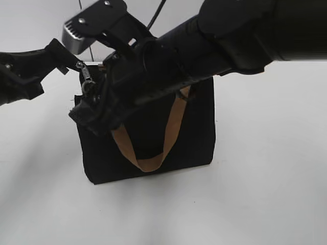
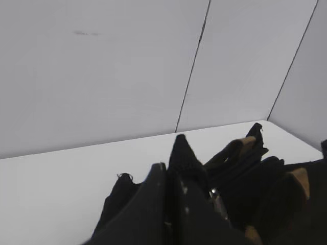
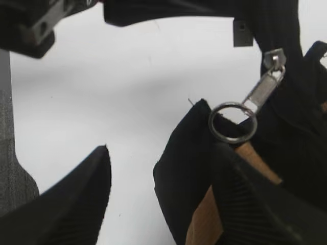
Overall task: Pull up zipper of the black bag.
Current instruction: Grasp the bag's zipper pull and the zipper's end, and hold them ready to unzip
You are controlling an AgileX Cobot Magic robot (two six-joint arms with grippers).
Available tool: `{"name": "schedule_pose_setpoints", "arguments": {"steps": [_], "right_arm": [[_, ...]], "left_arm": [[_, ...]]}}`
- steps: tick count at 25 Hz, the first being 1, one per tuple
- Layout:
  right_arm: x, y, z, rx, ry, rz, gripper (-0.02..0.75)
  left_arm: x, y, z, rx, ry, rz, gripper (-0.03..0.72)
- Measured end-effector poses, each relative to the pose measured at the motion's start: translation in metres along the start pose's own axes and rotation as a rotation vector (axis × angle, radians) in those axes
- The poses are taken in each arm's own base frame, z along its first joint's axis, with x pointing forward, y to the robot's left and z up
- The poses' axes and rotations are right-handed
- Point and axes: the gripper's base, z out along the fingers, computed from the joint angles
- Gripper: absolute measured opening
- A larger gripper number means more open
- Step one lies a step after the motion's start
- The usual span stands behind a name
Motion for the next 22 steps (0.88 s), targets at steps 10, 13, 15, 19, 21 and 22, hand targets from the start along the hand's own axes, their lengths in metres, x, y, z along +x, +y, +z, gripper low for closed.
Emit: {"name": "schedule_pose_setpoints", "arguments": {"steps": [10,13,15,19,21,22], "right_arm": [[0.000,-0.009,0.020,0.021,0.000,0.036,0.483],[0.000,-0.010,0.020,0.033,-0.006,0.040,0.460],[0.000,-0.010,0.020,0.036,-0.007,0.040,0.438],[0.000,-0.009,0.020,0.025,-0.003,0.041,0.417],[-0.001,-0.008,0.018,0.013,-0.002,0.040,0.413],[-0.001,-0.007,0.017,0.009,-0.003,0.039,0.413]], "left_arm": [[-0.002,-0.005,0.000,0.052,-0.017,-0.014,-0.008],[-0.001,-0.005,0.000,0.055,-0.016,-0.011,-0.008],[-0.002,-0.005,0.000,0.055,-0.017,-0.011,-0.008],[-0.002,-0.005,0.000,0.057,-0.019,-0.011,-0.008],[-0.002,-0.005,0.000,0.057,-0.020,-0.011,-0.008],[-0.002,-0.005,0.000,0.057,-0.020,-0.011,-0.008]]}}
